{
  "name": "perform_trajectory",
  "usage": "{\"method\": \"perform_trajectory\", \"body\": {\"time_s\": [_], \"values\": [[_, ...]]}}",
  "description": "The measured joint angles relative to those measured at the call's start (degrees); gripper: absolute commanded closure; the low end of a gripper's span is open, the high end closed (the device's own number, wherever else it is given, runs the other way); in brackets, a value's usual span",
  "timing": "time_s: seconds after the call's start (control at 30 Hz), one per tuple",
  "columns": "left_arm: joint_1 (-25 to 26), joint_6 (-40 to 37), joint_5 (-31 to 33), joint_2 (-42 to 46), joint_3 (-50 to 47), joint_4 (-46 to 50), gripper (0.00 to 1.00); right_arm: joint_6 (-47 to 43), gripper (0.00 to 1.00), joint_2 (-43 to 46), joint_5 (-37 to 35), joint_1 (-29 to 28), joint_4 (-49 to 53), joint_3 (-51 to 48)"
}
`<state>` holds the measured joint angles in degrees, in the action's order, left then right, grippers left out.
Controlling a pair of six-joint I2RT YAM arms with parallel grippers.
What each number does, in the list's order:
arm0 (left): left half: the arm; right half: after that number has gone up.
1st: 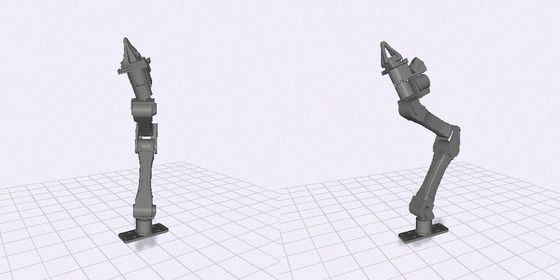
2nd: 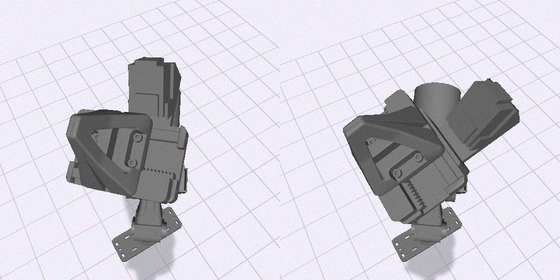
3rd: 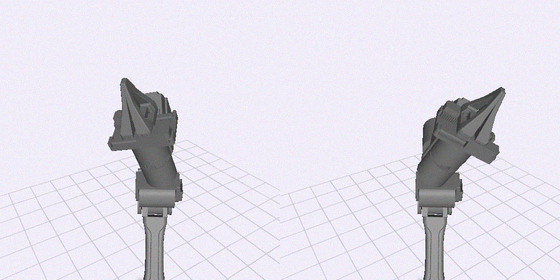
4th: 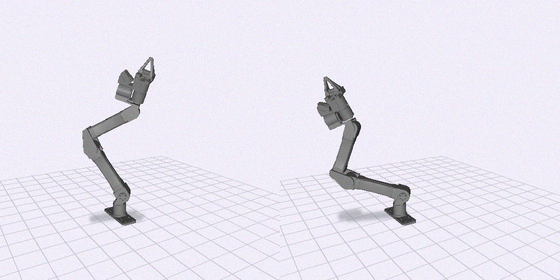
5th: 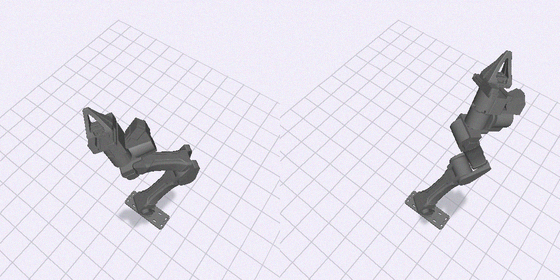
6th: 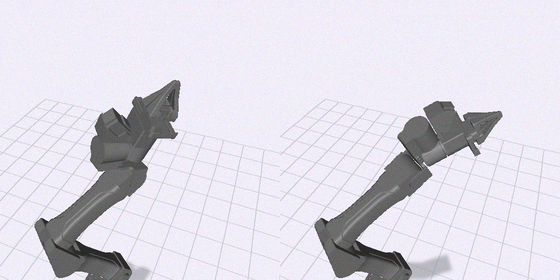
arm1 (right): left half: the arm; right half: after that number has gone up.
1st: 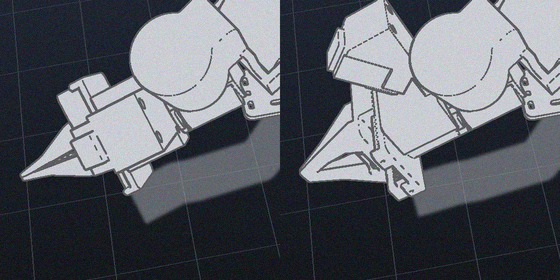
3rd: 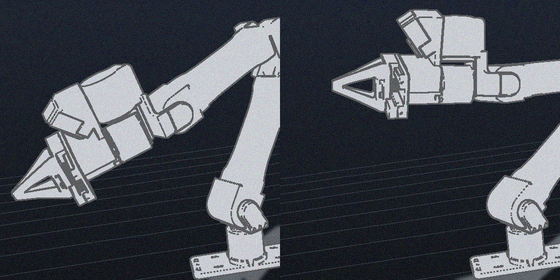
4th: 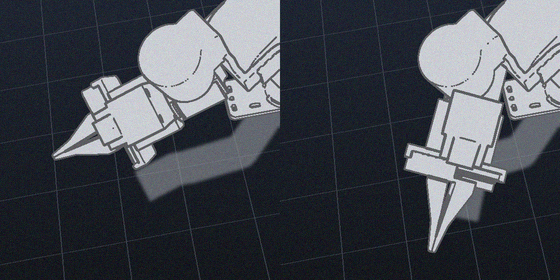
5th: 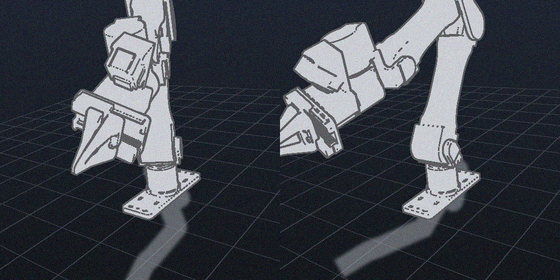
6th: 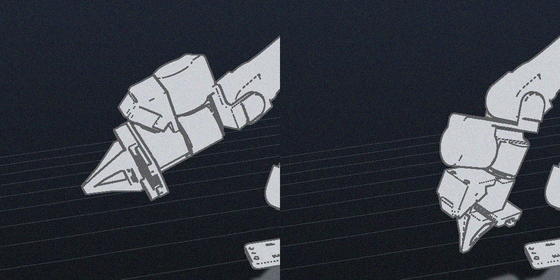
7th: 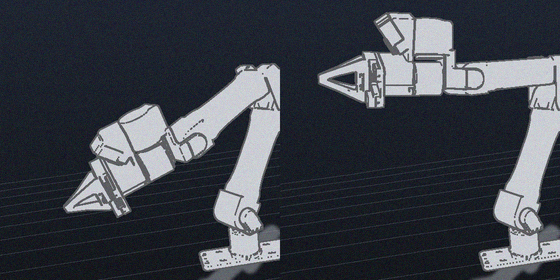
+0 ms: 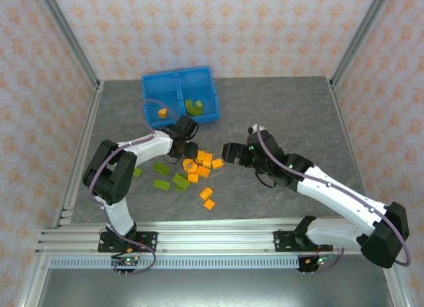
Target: Sort the legos into containers by color
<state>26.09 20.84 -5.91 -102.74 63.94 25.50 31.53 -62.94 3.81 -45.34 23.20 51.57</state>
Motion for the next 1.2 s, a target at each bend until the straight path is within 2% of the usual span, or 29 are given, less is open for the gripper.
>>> {"method": "perform_trajectory", "body": {"time_s": [0.13,0.47,0.73,0.9,1.0,1.2], "values": [[-0.28,-0.37,-1.44,-0.48,-0.02,-1.25,0.39,0.31,0.01,0.00,0.02,0.00,0.00,0.00],[-0.87,0.68,-4.55,-2.56,0.11,-3.96,0.63,1.01,0.01,-0.24,0.00,0.00,0.17,0.00],[-0.96,1.68,-4.57,-2.71,-0.31,-4.13,0.80,1.51,0.01,-0.24,0.04,0.00,0.37,0.00],[-1.75,1.79,-4.02,0.04,-0.74,-3.06,0.81,1.01,0.00,-0.24,3.56,-0.15,-0.33,0.00],[-3.91,1.66,-2.89,3.52,0.66,-1.66,0.81,0.74,0.00,-0.24,6.58,-0.66,-2.03,0.00],[-9.49,-0.11,2.82,4.94,13.75,2.01,0.79,0.59,0.00,-0.24,9.94,-0.90,-4.17,0.00]]}}
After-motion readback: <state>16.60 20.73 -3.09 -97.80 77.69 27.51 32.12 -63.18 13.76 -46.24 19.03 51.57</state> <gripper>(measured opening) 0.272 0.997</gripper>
